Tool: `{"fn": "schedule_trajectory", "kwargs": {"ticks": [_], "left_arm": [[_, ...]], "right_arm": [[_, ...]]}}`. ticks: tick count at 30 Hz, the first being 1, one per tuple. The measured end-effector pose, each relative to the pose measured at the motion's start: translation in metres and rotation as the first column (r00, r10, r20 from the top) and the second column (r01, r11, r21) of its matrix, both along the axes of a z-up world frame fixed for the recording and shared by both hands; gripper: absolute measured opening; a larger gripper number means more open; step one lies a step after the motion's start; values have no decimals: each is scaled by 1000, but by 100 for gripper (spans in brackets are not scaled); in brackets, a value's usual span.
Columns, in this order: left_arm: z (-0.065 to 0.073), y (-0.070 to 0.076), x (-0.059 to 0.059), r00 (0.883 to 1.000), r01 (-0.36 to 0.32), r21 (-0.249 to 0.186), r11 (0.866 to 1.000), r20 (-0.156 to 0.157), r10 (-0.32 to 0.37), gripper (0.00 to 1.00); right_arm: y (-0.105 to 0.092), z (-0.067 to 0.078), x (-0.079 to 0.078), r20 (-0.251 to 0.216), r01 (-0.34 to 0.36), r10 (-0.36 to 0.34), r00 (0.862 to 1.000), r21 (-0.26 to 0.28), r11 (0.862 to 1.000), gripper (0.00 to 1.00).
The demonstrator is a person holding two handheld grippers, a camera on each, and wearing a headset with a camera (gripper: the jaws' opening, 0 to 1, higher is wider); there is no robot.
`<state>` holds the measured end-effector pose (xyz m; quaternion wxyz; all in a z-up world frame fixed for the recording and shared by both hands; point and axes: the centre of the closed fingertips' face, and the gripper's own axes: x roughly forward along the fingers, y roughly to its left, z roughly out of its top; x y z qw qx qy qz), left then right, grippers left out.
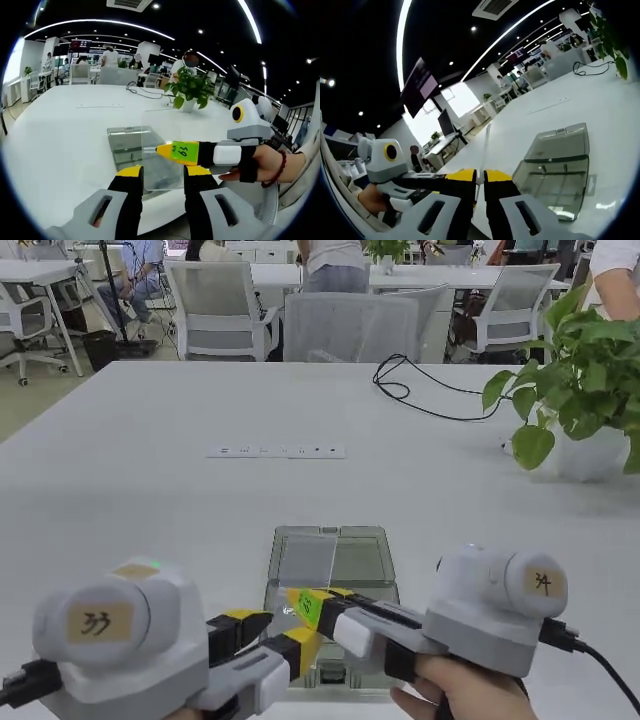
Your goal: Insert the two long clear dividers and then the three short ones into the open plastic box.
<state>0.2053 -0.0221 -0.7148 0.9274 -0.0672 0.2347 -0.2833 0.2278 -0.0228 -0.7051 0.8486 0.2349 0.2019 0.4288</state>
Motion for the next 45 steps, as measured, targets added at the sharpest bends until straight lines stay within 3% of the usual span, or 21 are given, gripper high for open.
{"fn": "schedule_trajectory", "kwargs": {"ticks": [7,18,25,29,35,38,42,43,45], "left_arm": [[1,-1,1,1000,3,14,1000,3,-3,30],[2,-1,4,1000,0,28,1000,10,0,31],[2,-4,1,997,51,93,994,48,-56,39],[4,-4,-1,989,98,152,984,96,-113,47],[4,2,-3,978,140,201,970,126,-167,59],[4,6,-3,973,153,201,968,140,-182,65],[2,11,0,969,168,200,965,146,-199,73],[1,11,0,967,173,204,963,149,-206,73],[-1,13,2,965,177,221,959,150,-213,75]], "right_arm": [[-1,0,2,-61,16,-13,998,54,998,7],[-1,2,3,-94,25,-17,995,80,996,6],[-7,4,8,-122,43,-33,992,83,996,6],[-13,2,12,-169,63,-52,984,61,996,6],[-26,-8,19,-258,91,-89,962,-3,996,6],[-33,-17,20,-331,100,-112,937,-55,994,6],[-37,-22,22,-377,105,-124,918,-70,992,6],[-40,-27,21,-406,106,-136,903,-96,990,6],[-41,-29,22,-423,103,-139,896,-108,989,6]]}}
